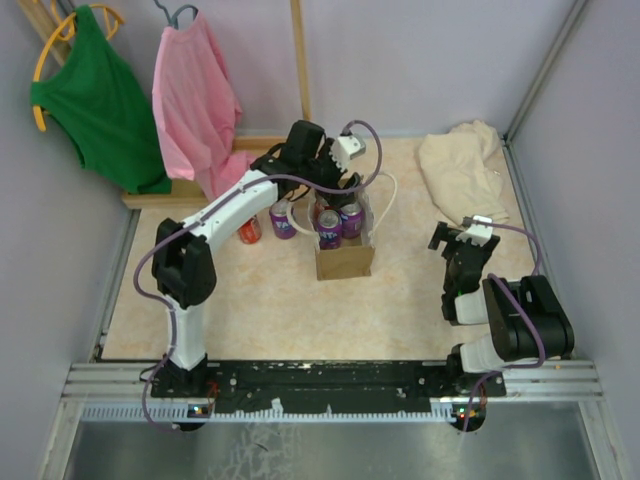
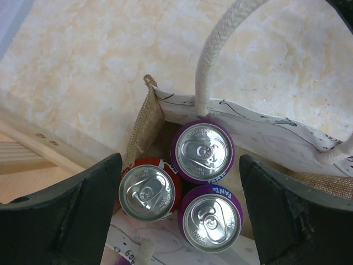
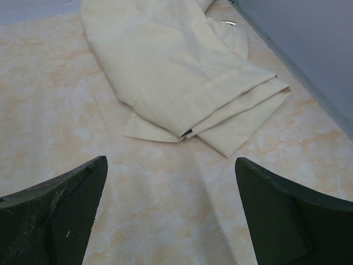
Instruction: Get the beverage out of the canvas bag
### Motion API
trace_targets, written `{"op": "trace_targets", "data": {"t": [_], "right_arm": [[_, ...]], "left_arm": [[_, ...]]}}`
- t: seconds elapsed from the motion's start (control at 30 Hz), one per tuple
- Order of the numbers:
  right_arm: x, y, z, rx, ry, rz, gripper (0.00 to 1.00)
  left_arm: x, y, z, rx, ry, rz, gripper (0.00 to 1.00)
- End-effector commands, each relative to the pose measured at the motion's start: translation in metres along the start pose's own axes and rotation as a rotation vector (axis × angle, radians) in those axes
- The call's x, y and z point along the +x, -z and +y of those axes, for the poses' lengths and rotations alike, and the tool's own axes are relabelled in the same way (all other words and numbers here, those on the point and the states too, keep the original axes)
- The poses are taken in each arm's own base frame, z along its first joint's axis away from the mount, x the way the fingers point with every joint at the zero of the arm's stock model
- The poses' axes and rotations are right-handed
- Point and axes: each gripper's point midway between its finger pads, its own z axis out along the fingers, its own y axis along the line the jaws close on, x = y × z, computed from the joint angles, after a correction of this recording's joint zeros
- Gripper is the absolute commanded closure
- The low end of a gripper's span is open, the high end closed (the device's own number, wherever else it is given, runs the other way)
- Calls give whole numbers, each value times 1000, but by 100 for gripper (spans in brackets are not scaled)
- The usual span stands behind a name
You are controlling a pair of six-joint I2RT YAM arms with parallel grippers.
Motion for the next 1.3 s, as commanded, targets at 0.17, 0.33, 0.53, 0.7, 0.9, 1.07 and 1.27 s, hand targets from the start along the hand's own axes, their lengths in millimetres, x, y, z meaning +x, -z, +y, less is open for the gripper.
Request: {"op": "trace_targets", "data": {"t": [0.17,0.33,0.53,0.7,0.9,1.07,1.27], "right_arm": [[-14,-4,2,7,-7,-51,1],[-14,-4,1,8,-7,-50,1],[-14,-4,2,8,-6,-50,1],[-14,-4,1,8,-6,-50,1],[-14,-4,2,8,-7,-51,1],[-14,-4,2,7,-6,-50,1],[-14,-4,2,8,-6,-50,1]], "left_arm": [[4,-19,-11,64,-42,0,8],[21,-29,-12,71,-30,48,7],[37,-28,-18,44,-51,114,7],[20,-9,-17,-25,-57,37,7],[-17,27,-14,-88,-51,-55,8],[-10,35,-13,-105,22,21,9],[24,25,-15,-112,99,143,10]]}}
